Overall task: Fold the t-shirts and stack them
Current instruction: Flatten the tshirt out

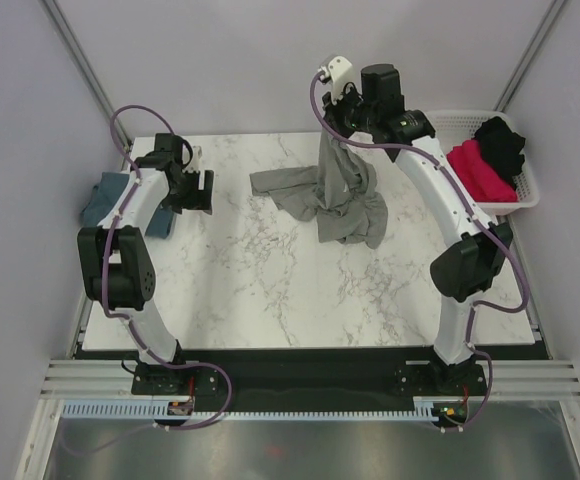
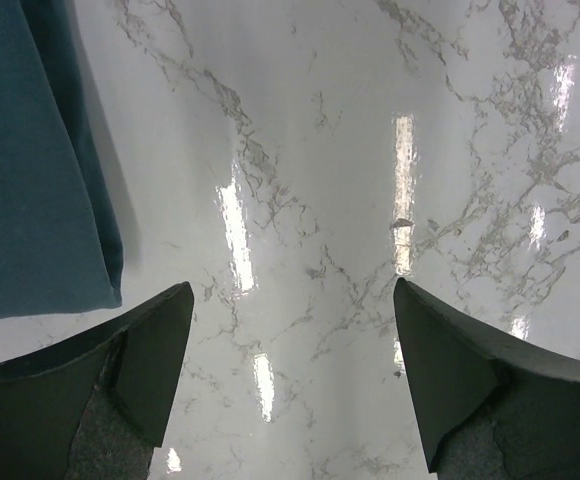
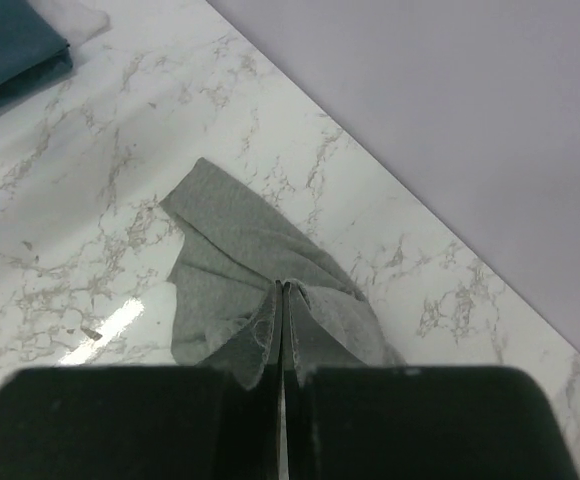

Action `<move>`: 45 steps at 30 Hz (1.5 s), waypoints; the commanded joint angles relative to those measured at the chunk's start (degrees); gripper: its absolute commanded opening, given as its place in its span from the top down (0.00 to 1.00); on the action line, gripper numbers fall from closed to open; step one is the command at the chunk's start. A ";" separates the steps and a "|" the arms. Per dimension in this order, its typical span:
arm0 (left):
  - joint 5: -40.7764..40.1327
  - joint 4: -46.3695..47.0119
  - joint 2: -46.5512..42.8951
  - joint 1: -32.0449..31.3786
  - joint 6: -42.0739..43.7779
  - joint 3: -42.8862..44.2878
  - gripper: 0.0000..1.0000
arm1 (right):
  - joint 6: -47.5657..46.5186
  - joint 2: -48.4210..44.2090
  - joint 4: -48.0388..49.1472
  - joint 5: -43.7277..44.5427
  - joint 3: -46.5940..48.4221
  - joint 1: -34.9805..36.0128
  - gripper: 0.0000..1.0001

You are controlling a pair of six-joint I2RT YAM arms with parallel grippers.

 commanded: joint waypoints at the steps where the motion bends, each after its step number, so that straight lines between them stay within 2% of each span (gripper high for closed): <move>1: 4.46 0.32 -3.06 0.09 1.94 -0.36 0.11 | 3.30 -0.11 3.79 -3.15 5.90 0.88 1.00; 6: 11.65 -0.03 -4.47 -1.39 1.50 -1.86 0.13 | 4.19 3.67 9.84 0.08 18.82 1.05 1.00; 9: 15.09 -0.47 -4.91 -4.55 4.12 -1.08 0.14 | -1.32 3.77 15.20 7.11 22.08 0.97 1.00; 11: 15.98 -1.17 -3.25 -6.66 5.18 0.42 0.14 | -4.85 2.80 20.89 13.15 18.94 0.71 1.00; 14: 19.05 -1.88 -0.01 -11.14 5.63 4.54 0.13 | -9.87 2.36 23.30 18.01 16.38 -0.69 1.00; 21: 22.66 -1.79 11.86 -21.52 5.45 14.57 0.13 | -5.66 0.95 22.95 21.19 6.11 -6.50 1.00; 28: 22.05 -1.61 20.57 -27.67 4.66 20.28 0.13 | -6.81 2.01 22.86 25.50 1.69 -9.13 1.00; 35: 15.91 -1.18 29.44 -32.24 5.54 30.55 0.14 | -5.84 1.92 22.60 25.06 0.55 -9.84 1.00; 41: 7.83 0.76 34.11 -32.25 6.50 36.19 0.17 | -4.69 1.83 21.89 23.39 0.73 -9.84 1.00; 45: 5.79 0.85 34.03 -31.90 6.51 36.29 0.18 | -4.61 1.57 21.54 23.22 0.20 -9.84 1.00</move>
